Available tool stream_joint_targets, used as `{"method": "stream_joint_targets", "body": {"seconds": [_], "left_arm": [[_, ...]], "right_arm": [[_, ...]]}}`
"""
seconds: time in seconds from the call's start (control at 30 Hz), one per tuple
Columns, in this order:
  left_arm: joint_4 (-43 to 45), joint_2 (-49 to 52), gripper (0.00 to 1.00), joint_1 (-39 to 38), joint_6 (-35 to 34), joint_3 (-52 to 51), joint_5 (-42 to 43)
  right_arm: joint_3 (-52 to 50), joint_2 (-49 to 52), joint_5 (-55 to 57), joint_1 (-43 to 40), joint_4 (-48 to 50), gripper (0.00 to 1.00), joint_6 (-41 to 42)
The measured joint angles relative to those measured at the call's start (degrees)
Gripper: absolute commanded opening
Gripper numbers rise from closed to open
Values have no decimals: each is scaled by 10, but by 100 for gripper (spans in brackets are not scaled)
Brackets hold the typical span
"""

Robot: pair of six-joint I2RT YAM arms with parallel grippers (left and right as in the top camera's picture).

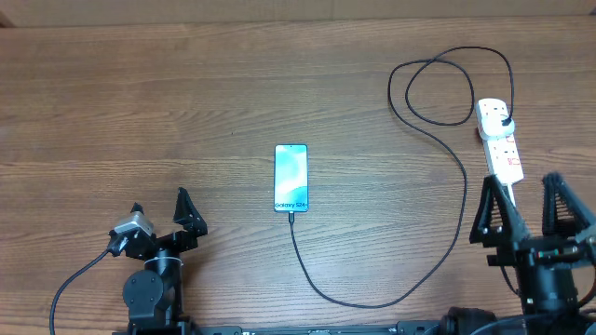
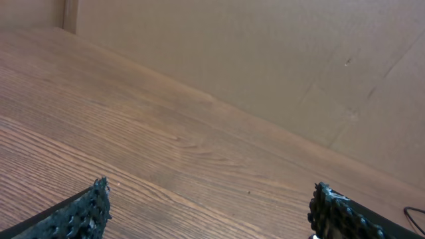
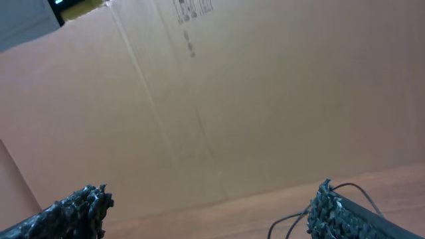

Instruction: Plug charger to phone and switch on socket

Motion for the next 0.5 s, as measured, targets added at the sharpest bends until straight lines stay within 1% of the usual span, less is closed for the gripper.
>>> {"method": "stream_joint_targets", "body": {"seconds": [0.1,0.2,0.33,0.5], "left_arm": [[0,0,100,0,0,0,0],[0,0,100,0,0,0,0],[0,0,100,0,0,0,0],[0,0,99,0,0,0,0]], "right_arm": [[-39,-29,3,0,18,100,0],[-124,-68,8,11,80,100,0],[-186,-87,10,30,120,100,0],[-264,-113,13,34,155,100,0]]}}
